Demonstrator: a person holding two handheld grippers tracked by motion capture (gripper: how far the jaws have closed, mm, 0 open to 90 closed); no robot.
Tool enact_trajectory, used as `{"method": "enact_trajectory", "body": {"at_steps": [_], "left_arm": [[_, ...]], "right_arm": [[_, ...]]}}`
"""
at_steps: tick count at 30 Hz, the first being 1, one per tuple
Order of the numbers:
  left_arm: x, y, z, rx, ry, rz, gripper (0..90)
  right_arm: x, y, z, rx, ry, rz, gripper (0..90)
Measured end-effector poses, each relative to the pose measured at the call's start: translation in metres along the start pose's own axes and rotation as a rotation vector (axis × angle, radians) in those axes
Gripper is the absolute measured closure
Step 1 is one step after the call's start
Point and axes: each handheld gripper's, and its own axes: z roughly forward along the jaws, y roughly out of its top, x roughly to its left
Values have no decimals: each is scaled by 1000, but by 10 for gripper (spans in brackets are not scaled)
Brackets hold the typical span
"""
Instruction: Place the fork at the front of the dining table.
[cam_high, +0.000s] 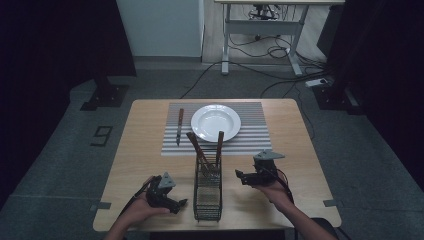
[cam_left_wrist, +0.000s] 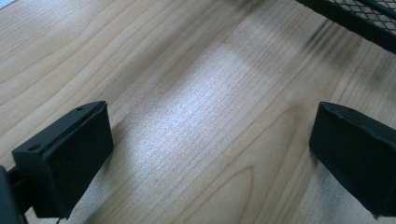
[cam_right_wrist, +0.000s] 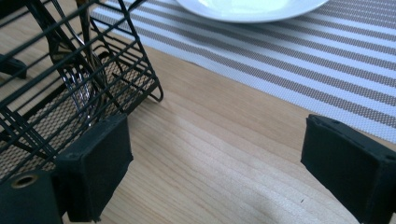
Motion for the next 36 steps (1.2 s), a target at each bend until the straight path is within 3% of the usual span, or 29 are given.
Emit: {"method": "enact_trajectory", "body": {"at_steps": [10,24,36], "left_arm": [[0,0,0,2,-1,3,0],[0,0,0,0,-2,2,0],[0,0,0,0,-2,1,0]], "right_arm": [[-1,5,-8,-53,-2,-1,117],[11,12,-19,-87,55,-18,136],[20,29,-27,-131,84,-35,140]]}}
